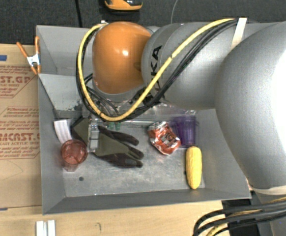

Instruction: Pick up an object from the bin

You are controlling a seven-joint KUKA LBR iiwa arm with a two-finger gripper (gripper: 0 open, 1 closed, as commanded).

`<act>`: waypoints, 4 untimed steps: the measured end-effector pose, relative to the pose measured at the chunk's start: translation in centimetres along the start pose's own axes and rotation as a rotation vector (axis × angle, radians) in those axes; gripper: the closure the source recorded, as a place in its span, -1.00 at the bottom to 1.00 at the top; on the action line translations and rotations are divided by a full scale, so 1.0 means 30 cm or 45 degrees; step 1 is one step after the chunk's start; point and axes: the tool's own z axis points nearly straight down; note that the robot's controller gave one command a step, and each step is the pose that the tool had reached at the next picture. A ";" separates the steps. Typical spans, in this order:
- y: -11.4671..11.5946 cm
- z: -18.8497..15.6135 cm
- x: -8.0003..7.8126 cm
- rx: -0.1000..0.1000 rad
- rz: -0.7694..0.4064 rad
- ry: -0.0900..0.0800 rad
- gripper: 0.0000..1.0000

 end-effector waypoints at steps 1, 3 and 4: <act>-0.004 -0.018 -0.006 -0.002 0.003 -0.010 -1.00; -0.253 0.430 0.148 0.001 0.016 -0.005 -1.00; -0.217 0.364 0.146 0.000 0.129 -0.006 -1.00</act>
Offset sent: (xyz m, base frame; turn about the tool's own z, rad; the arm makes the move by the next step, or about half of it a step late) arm -0.0374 -0.0769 -0.1255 0.0588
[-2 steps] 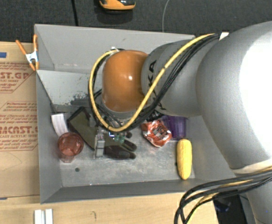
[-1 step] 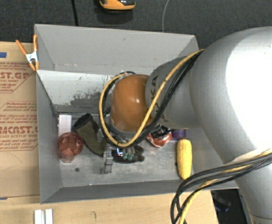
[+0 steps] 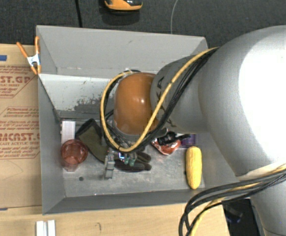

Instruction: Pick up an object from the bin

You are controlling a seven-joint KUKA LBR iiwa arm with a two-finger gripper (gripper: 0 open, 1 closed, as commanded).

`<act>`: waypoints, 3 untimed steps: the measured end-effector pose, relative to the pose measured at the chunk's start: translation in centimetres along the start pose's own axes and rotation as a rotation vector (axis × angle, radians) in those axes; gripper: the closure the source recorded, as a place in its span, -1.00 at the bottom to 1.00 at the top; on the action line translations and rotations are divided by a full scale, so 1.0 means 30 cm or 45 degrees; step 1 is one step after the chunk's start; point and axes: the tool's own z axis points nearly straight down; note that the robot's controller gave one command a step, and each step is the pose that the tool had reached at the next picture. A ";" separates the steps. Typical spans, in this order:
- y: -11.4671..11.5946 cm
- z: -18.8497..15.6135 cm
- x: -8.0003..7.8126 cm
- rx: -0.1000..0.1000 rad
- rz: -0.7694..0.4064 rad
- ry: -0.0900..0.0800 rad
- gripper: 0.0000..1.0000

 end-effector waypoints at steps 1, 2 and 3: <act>-0.015 0.025 -0.002 0.000 -0.053 -0.003 -1.00; 0.088 0.051 0.006 -0.003 0.196 -0.007 1.00; 0.088 0.051 0.006 -0.003 0.196 -0.007 1.00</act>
Offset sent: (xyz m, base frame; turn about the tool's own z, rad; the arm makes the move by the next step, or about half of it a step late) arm -0.0004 0.0260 -0.0165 0.1547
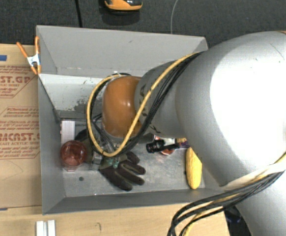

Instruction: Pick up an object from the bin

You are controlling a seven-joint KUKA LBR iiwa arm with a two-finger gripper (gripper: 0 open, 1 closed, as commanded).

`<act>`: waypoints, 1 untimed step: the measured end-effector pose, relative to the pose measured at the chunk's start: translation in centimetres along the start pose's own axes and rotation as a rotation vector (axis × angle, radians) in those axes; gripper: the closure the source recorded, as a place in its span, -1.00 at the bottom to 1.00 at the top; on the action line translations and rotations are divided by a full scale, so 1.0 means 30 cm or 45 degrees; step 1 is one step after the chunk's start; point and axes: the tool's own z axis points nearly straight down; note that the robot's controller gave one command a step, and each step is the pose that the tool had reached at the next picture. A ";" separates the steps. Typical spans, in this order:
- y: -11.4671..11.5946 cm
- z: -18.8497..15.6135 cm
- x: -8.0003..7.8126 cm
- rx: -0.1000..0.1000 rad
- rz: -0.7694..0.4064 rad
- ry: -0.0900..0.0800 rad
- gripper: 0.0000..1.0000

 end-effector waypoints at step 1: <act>-0.002 -0.012 0.004 0.003 0.000 0.004 1.00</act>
Offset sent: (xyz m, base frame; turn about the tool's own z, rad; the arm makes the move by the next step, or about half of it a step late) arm 0.0000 -0.0002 0.0298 0.0000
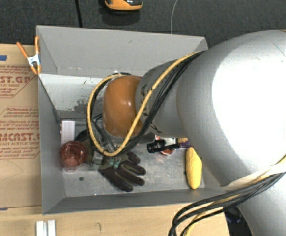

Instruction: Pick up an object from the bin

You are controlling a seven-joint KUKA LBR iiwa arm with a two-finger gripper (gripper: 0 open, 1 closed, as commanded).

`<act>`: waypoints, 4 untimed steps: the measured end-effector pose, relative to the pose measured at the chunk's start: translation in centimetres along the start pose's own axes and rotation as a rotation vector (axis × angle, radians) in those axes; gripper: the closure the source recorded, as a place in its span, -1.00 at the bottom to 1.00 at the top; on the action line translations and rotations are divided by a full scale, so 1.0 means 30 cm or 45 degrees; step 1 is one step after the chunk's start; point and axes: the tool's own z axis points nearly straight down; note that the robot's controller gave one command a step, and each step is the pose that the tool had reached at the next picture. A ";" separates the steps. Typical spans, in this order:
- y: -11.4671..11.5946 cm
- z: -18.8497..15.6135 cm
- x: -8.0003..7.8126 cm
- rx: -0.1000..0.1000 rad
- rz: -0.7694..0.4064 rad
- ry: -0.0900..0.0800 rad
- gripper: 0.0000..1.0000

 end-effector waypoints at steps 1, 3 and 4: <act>-0.004 -0.066 0.006 0.005 0.000 0.009 1.00; -0.001 -0.172 0.003 0.001 0.000 0.004 1.00; 0.000 -0.230 0.003 0.000 -0.001 0.001 1.00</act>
Offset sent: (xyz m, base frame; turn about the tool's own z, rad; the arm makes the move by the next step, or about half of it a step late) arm 0.0001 -0.0001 0.0666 0.0000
